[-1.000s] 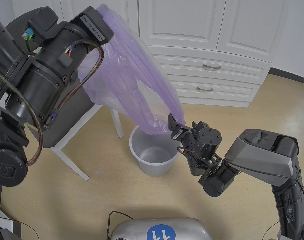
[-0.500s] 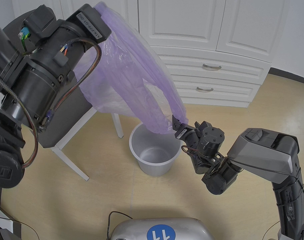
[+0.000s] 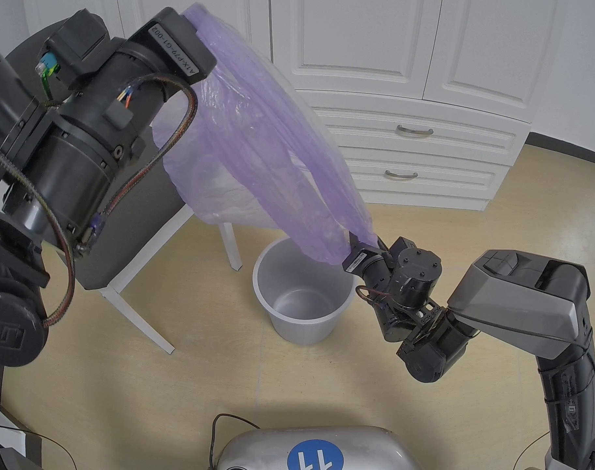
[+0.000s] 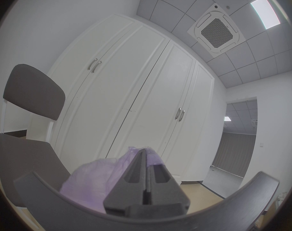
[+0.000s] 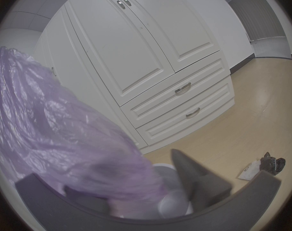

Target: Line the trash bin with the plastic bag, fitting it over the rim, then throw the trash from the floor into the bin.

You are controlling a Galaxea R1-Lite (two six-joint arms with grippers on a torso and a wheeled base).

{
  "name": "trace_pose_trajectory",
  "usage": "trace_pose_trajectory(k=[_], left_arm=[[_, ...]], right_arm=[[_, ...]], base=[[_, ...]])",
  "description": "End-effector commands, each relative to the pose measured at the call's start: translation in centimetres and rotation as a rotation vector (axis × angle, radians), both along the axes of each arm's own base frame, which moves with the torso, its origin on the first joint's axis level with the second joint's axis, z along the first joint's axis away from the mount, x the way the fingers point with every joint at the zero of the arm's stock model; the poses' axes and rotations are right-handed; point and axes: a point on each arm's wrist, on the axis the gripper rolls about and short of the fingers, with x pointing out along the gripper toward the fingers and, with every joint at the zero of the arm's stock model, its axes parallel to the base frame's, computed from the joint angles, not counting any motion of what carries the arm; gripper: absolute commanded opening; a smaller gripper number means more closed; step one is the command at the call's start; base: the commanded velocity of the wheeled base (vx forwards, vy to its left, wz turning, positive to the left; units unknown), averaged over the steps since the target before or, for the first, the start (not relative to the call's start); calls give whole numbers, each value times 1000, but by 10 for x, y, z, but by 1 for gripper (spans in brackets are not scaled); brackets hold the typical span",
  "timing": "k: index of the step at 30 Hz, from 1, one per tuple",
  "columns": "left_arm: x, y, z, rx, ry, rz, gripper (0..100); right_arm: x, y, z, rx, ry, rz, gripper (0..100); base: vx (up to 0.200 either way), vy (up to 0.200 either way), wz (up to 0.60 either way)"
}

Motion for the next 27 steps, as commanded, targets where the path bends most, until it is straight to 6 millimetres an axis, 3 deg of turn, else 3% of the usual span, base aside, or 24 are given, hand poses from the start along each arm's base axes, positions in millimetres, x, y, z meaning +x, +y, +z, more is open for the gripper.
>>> trace_pose_trajectory(k=[1, 6, 8, 9, 12, 14, 15, 16, 20, 27], left_arm=[[8, 1, -5, 16, 13, 19, 0], [31, 1, -23, 87, 94, 67, 0], [31, 1, -23, 87, 94, 67, 0], [42, -2, -38, 142, 160, 82, 0], [55, 1, -56, 209, 223, 90, 0], [55, 1, -56, 209, 223, 90, 0], [67, 10, -73, 285, 278, 70, 0], [67, 10, -73, 285, 278, 70, 0], [99, 23, -108, 394, 367, 78, 0], [122, 37, -126, 417, 411, 100, 0]], right_arm=[[-12, -6, 32, 32, -55, 23, 0], [-37, -19, 74, 40, -109, 49, 0], [-37, -19, 74, 40, -109, 49, 0], [-53, -26, 90, -19, -135, 41, 0], [-67, -37, 105, -100, -161, 17, 0], [-67, -37, 105, -100, -161, 17, 0], [-84, -48, 119, -133, -164, 13, 0], [-84, -48, 119, -133, -164, 13, 0], [-110, -67, 128, -241, -31, 33, 0], [-128, -97, 126, -387, 62, 69, 0]], base=[[0, 0, 0], [0, 0, 0], [0, 0, 0], [0, 0, 0], [0, 0, 0], [0, 0, 0], [0, 0, 0], [0, 0, 0], [0, 0, 0], [0, 0, 0]])
